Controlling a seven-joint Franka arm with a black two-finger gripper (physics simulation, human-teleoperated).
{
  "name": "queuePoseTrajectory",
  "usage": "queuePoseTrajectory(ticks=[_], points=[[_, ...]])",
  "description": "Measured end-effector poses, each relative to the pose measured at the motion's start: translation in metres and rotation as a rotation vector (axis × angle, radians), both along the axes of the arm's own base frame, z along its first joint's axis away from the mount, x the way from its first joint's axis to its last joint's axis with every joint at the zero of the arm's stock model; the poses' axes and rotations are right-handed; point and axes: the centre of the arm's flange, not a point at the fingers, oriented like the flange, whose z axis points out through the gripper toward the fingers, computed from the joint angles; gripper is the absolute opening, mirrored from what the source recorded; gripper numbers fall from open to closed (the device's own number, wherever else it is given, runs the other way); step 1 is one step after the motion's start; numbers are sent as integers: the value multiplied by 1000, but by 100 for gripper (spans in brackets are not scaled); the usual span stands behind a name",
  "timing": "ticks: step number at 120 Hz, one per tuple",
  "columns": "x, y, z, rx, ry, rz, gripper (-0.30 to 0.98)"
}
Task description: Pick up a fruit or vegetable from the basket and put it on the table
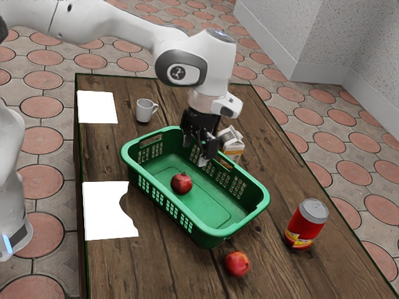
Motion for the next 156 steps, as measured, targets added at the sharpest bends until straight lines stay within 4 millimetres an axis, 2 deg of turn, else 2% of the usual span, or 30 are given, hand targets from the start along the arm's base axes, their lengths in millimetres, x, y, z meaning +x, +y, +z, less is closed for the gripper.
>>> queuePoseTrajectory(ticks=[14,22,32,52,66,104,128,156], points=[[-9,-15,-23,-30,43,-3,66],[-16,-17,-41,-50,84,11,66],[-19,-15,-55,-65,111,30,66],[-13,-11,-67,-79,120,60,66],[-6,-7,-84,-80,140,81,66],[4,-6,-105,-80,132,103,66],[7,1,-119,-79,145,125,66],[9,1,-124,-77,145,131,54]])
